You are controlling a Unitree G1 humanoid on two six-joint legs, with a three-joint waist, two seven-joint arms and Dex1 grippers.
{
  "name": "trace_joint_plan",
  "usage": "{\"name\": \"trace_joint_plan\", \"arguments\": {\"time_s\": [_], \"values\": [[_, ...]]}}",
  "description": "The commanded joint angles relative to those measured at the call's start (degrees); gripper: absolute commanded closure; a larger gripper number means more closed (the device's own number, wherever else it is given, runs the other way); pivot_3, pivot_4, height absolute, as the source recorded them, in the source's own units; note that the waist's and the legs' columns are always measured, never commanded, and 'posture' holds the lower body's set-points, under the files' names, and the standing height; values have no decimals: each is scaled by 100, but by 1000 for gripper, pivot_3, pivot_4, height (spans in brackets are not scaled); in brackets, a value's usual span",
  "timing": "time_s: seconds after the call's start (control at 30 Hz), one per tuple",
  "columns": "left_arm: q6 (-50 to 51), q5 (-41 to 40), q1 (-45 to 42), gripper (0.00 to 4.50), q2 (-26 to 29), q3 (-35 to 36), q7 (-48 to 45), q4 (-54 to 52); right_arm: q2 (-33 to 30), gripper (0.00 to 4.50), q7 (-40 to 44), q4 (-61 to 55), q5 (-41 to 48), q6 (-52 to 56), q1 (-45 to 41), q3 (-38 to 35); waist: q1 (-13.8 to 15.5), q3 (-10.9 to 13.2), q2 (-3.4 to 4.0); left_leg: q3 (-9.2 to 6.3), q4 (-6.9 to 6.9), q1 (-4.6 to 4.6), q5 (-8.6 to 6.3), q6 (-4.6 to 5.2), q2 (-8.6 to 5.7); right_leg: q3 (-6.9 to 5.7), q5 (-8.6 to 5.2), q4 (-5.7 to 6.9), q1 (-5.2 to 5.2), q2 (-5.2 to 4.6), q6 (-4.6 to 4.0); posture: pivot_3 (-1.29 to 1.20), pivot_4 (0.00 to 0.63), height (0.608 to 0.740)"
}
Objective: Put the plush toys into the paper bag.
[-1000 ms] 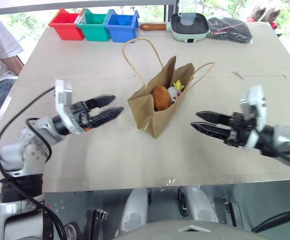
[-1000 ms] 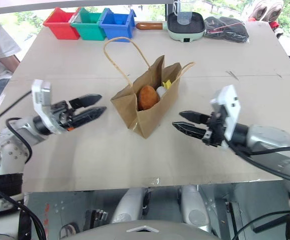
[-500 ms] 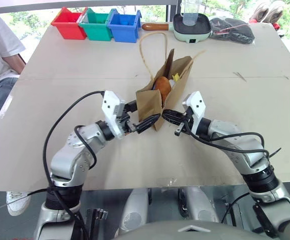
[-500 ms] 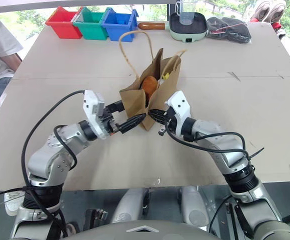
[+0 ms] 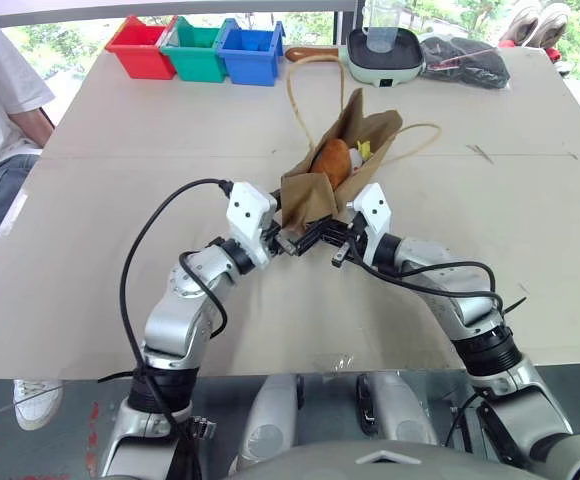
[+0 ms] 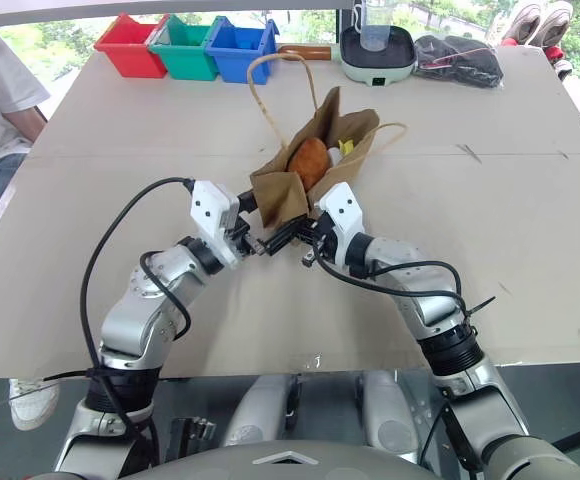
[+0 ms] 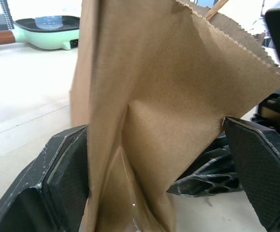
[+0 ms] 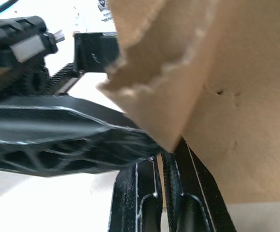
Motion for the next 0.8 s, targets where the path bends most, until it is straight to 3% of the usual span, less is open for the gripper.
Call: {"name": "trace_joint_plan", "arguments": {"time_s": [0.03, 0.43, 0.7, 0.8], "values": [[-137, -310, 87, 0, 153, 150, -417, -186, 61, 4484, 82, -71, -31, -138, -28, -137, -12, 0, 0, -1, 0, 0, 0, 0, 0, 1, 0, 0, 0, -1, 0, 0, 150, 740], [-632, 105, -378, 0, 653, 222, -864, 570, 100, 4484, 175, 6, -165, -170, -57, -233, -68, 0, 1, -1, -1, 0, 0, 0, 0, -3, 0, 2, 0, 2, 0, 0, 150, 740], [-490, 433, -624, 0, 30, -57, -157, 644, 201, 4484, 237, 5, -237, -188, -42, -186, -62, 0, 1, -3, 1, -1, 0, 0, -1, -4, 0, 3, 0, -1, 0, 0, 150, 740], [-376, 387, -583, 855, -282, -14, 140, 621, 226, 4500, 236, -24, -258, -180, -39, -196, -68, 0, 1, -5, 1, 0, 0, 0, -1, -3, 0, 5, 0, 0, 0, 0, 150, 740]]}}
